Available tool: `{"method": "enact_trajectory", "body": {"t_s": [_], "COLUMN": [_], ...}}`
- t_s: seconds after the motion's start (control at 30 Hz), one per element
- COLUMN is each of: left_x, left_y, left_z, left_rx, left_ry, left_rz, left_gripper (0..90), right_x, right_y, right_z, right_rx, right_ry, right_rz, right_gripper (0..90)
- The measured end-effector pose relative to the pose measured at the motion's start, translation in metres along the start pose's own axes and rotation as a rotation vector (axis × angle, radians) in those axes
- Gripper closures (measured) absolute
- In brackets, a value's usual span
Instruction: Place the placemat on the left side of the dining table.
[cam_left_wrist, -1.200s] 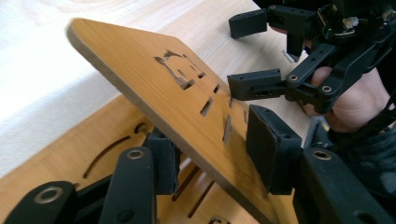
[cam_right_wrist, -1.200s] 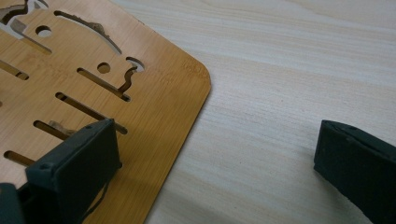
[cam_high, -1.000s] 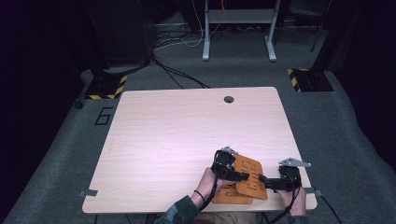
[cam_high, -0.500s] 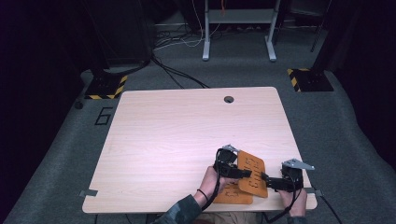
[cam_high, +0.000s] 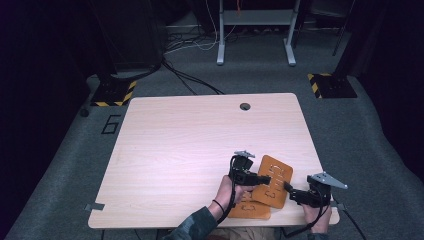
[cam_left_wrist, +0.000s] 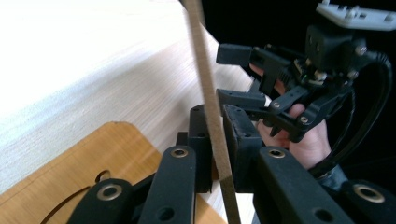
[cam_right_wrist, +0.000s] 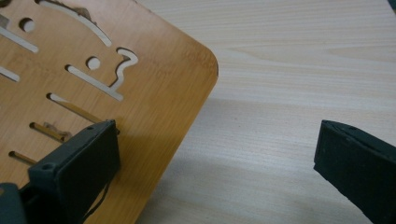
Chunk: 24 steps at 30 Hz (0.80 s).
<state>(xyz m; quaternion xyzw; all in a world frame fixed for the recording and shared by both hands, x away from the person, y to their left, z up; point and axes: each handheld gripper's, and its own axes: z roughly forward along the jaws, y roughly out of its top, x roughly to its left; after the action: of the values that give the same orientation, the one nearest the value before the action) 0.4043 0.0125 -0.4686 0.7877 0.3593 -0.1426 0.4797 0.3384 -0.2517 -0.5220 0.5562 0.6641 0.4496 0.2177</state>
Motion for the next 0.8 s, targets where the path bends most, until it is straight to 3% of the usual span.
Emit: {"method": "enact_trajectory", "body": {"t_s": [0.2, 0.47, 0.8], "left_x": [0.001, 0.004, 0.010], "left_y": [0.008, 0.012, 0.018], "left_z": [-0.007, -0.014, -0.032], "left_rx": [-0.027, -0.045, -0.083], "left_ry": [0.001, -0.006, 0.007], "left_rz": [0.003, 0.000, 0.003], "left_gripper": [85.9, 85.9, 86.0], "right_x": [-0.001, 0.001, 0.005], "right_y": [-0.001, 0.000, 0.000], "right_z": [-0.001, 0.001, 0.007], "right_rx": [-0.016, 0.012, 0.049], "right_ry": [-0.010, -0.006, -0.044], "right_rz": [0.006, -0.008, -0.033], "right_gripper": [0.0, 0.0, 0.0]}}
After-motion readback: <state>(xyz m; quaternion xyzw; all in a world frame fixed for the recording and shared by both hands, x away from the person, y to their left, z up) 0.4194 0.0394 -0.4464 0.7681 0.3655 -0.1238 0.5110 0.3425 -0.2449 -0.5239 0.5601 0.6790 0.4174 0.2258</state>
